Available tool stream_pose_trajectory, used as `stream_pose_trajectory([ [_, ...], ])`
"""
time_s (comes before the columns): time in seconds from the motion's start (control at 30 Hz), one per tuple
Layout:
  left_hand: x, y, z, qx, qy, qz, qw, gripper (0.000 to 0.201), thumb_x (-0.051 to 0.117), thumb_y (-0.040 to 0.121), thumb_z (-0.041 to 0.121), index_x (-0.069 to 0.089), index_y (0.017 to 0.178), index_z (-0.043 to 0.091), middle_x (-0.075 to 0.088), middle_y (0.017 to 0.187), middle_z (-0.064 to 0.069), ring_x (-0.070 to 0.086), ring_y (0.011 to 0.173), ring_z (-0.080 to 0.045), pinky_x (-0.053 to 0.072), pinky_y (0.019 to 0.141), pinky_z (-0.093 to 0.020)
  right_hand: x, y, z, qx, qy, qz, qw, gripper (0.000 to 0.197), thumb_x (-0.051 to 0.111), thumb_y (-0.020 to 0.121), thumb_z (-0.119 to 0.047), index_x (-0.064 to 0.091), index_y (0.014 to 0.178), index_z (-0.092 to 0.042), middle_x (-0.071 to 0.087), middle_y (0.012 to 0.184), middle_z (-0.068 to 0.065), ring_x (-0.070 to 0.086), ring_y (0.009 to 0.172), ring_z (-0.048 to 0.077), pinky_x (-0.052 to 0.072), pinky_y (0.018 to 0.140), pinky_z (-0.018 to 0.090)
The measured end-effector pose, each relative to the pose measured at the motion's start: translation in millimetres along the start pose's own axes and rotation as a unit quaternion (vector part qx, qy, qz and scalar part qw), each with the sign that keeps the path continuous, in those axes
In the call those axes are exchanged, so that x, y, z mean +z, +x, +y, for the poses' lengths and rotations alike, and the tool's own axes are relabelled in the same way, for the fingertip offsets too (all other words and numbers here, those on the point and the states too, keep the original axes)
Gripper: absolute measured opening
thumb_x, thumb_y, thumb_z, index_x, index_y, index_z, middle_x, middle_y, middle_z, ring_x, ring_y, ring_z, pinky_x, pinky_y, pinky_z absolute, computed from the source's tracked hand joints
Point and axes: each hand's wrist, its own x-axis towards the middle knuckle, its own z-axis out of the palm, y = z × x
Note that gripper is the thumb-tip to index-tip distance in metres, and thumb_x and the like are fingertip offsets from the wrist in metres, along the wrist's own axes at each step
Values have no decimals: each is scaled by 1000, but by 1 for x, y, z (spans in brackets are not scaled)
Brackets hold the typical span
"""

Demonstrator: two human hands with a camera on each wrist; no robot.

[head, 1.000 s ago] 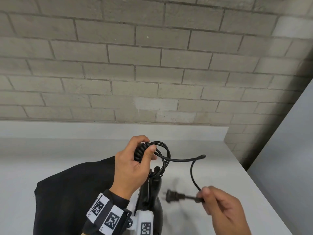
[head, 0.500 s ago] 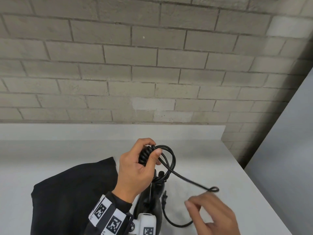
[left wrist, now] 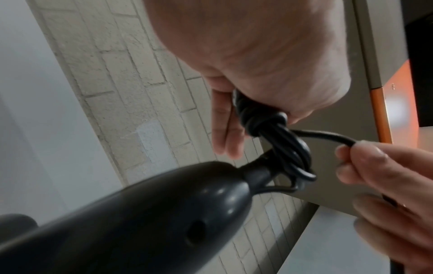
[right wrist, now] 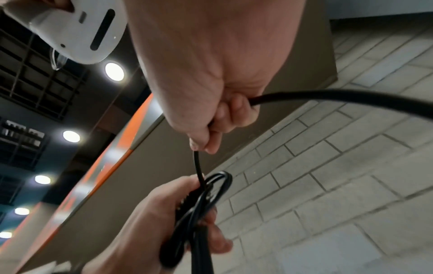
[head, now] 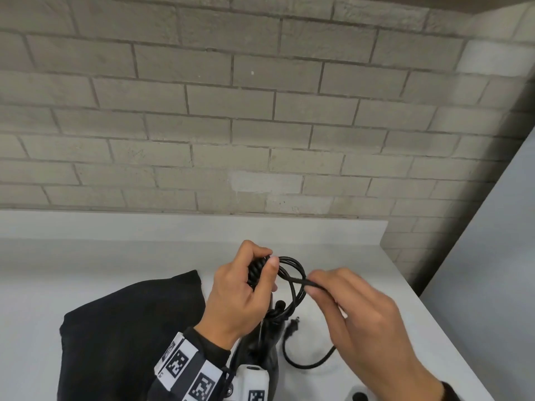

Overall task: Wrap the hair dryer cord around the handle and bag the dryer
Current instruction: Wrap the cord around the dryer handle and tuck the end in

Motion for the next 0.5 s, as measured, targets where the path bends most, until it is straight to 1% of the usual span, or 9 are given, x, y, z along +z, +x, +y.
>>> stream_pose_trajectory([
  [0.07, 0, -1, 3, 16, -4, -12, 1000, 18, 50, 98, 38, 53, 97, 20, 65, 60, 4, 67, 59, -3, 51, 55, -27, -6, 15, -1, 3, 28, 5, 1000, 12, 60, 95, -21, 69, 99, -14, 63, 85, -7, 57, 71, 8, 48, 60, 22],
  [0.13, 1, -2, 6, 24, -15, -20, 999, 20, 48, 99, 45, 51, 99, 25, 67, 64, 5, 67, 60, -4, 51, 55, -26, -9, 29, -2, 13, 58, 6, 998, 11, 63, 93, -20, 71, 99, -15, 65, 84, -9, 55, 70, 4, 45, 60, 18],
  [0.2, 0, -4, 6, 28, -26, -26, 999, 26, 44, 99, 52, 50, 102, 27, 68, 67, 8, 68, 59, -6, 52, 56, -30, -9, 38, -2, 34, 96, 5, 995, 10, 67, 90, -20, 73, 98, -17, 68, 85, -13, 51, 61, 1, 41, 59, 12],
  [0.27, -2, -5, 5, 37, -37, -32, 998, 30, 46, 98, 56, 50, 102, 27, 69, 68, 8, 69, 61, -7, 54, 56, -33, -7, 44, -3, 65, 150, 2, 987, 10, 70, 88, -22, 74, 97, -21, 70, 85, -15, 43, 48, 2, 38, 55, 10],
  [0.33, -4, -6, 5, 49, -42, -36, 997, 35, 59, 90, 58, 50, 100, 26, 70, 70, 7, 69, 61, -7, 55, 56, -32, -4, 48, -6, 97, 196, -5, 976, 10, 71, 87, -24, 74, 96, -25, 71, 85, -16, 41, 43, 6, 42, 50, 15],
  [0.37, -4, -6, 6, 56, -40, -36, 997, 39, 67, 84, 57, 50, 98, 25, 70, 71, 7, 69, 61, -7, 55, 56, -30, -2, 49, -7, 110, 211, -9, 971, 10, 71, 86, -24, 73, 95, -26, 72, 86, -16, 48, 44, 10, 47, 49, 22],
  [0.43, -3, -5, 9, 69, -36, -34, 996, 41, 74, 79, 53, 49, 95, 25, 71, 75, 9, 69, 60, -4, 54, 54, -24, 3, 51, -10, 146, 241, -16, 959, 9, 71, 86, -23, 73, 93, -29, 73, 87, -16, 62, 60, 32, 53, 59, 39],
  [0.47, -3, -4, 9, 75, -37, -31, 996, 39, 73, 81, 51, 49, 94, 24, 71, 77, 9, 68, 60, -2, 53, 54, -20, 6, 52, -10, 167, 260, -18, 951, 10, 71, 87, -21, 73, 91, -30, 73, 87, -14, 64, 67, 38, 54, 65, 44],
  [0.5, -3, -4, 10, 81, -41, -28, 996, 35, 71, 83, 49, 49, 93, 23, 70, 77, 9, 66, 59, -1, 51, 54, -17, 8, 52, -8, 187, 282, -18, 941, 10, 71, 86, -19, 74, 89, -28, 74, 85, -11, 64, 71, 38, 55, 68, 45],
])
